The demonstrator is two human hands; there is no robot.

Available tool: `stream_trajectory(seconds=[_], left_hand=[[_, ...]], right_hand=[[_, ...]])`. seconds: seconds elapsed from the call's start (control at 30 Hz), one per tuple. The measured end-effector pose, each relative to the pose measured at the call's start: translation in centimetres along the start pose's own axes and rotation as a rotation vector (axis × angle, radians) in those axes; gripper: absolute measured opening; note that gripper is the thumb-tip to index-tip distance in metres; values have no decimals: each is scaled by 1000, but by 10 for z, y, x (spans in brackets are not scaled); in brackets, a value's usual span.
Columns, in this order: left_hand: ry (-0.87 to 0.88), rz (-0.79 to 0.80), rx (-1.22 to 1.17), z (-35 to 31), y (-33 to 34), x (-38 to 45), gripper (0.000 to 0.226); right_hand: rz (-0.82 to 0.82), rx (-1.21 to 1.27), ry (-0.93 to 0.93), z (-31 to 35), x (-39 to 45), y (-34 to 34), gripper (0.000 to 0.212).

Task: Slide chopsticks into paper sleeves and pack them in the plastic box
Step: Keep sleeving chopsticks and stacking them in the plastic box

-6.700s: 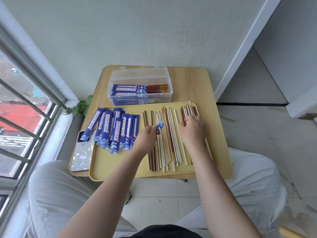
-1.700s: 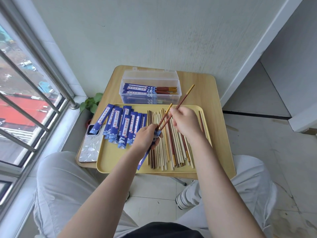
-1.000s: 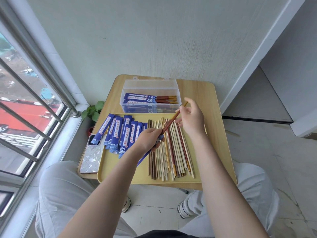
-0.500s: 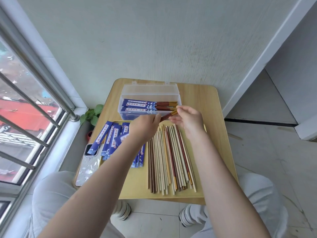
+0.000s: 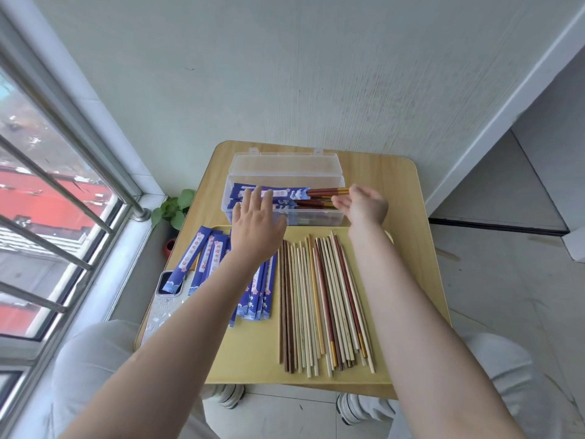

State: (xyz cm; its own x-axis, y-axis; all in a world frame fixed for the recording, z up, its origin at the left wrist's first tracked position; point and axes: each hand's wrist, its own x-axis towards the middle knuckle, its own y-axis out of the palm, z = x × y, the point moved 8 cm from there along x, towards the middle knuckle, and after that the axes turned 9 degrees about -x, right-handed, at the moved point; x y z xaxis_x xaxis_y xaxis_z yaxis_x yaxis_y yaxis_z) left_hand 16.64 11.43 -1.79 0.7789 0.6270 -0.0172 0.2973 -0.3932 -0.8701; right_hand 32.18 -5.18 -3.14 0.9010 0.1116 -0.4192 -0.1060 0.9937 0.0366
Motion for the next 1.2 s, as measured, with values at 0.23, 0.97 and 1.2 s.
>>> stream_trajectory(seconds=[0.23,0.97,1.2], left_hand=[[32,59,123,5,5,10,61],[-253,-3,-38,41,7,-69,24],[-334,18,20,60,21,-105,31]], right_hand=[[58,-432,-136,8,0,19,22],[574,-1285,-411,-73,-90,51,17],[522,-1404,-396,-110,-133,54,19]])
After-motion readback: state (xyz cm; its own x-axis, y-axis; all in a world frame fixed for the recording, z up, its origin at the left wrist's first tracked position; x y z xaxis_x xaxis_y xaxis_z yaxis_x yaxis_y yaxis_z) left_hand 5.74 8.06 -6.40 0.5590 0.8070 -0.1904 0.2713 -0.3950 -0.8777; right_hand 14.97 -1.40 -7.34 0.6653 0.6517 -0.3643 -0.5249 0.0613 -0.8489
